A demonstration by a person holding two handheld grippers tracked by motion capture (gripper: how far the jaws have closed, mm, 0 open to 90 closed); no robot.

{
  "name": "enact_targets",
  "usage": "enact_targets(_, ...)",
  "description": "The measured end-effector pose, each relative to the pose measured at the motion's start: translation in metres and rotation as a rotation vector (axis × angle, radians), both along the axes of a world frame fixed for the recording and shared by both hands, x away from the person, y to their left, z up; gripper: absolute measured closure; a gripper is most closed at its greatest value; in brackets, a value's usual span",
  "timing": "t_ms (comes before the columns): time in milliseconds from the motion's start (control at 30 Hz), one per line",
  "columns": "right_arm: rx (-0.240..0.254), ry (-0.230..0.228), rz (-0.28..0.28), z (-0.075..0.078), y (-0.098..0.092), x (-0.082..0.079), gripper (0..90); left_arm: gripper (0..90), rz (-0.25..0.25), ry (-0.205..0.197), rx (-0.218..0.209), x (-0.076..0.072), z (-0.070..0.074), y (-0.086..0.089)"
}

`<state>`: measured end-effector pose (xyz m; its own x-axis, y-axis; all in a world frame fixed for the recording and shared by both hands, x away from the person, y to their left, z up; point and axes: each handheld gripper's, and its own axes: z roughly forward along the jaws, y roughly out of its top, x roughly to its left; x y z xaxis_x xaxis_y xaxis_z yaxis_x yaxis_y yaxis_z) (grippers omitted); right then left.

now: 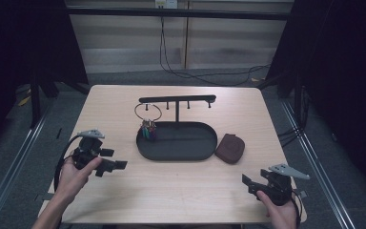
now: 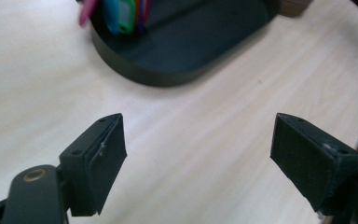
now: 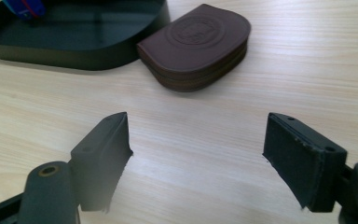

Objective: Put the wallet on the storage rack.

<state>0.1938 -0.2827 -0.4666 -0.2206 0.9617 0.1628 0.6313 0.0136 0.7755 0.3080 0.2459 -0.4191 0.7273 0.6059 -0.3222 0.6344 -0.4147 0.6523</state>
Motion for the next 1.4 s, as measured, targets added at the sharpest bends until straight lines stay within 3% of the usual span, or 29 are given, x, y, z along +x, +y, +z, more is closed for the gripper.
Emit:
enact_targets(133,-0.009,-0.002,0.006,0.006,0.006,0.003,22.8,16.5,0.021,-0.024,-0.046,-0.023,-0.013,0.011)
enact_targets(233,-0.020,0.002,0.008,0.011,0.009,0.008,22.4,16.8,0.046,-0.021,-0.043,-0.033,-0.018,0.014)
enact_targets(300,-0.008,0.024,0.020,0.013,0.008,0.013,20.9,18.7,0.051,-0.051,-0.034,-0.038,-0.019,0.015)
enact_targets(400,0.011,0.038,0.002,0.018,0.007,0.021,20.8,18.6,0.054,-0.059,-0.035,-0.046,-0.023,0.017)
enact_targets(500,0.032,0.075,0.004,0.024,0.005,0.031,20.7,19.5,0.071,-0.073,-0.041,-0.053,-0.029,0.021)
enact_targets(667,0.055,0.164,0.011,0.035,0.001,0.047,20.2,19.2,0.090,-0.054,-0.075,-0.063,-0.044,0.028)
enact_targets(733,0.043,0.175,0.003,0.040,0.001,0.054,20.1,19.8,0.065,-0.039,-0.062,-0.065,-0.046,0.029)
enact_targets(833,0.007,0.208,0.012,0.040,0.003,0.067,18.1,19.5,0.058,-0.065,-0.059,-0.064,-0.044,0.029)
enact_targets(933,0.001,0.259,0.005,0.035,0.005,0.083,17.5,19.5,0.046,-0.076,-0.058,-0.062,-0.044,0.027)
enact_targets(1200,0.054,0.383,-0.056,0.024,0.001,0.119,16.0,19.3,0.032,-0.072,-0.068,-0.061,-0.043,0.029)
enact_targets(1267,0.072,0.405,-0.067,0.024,0.000,0.125,16.6,18.4,0.037,-0.081,-0.044,-0.061,-0.043,0.028)
enact_targets(1400,0.089,0.455,-0.081,0.021,0.002,0.137,20.4,18.3,0.027,-0.079,-0.039,-0.060,-0.044,0.026)
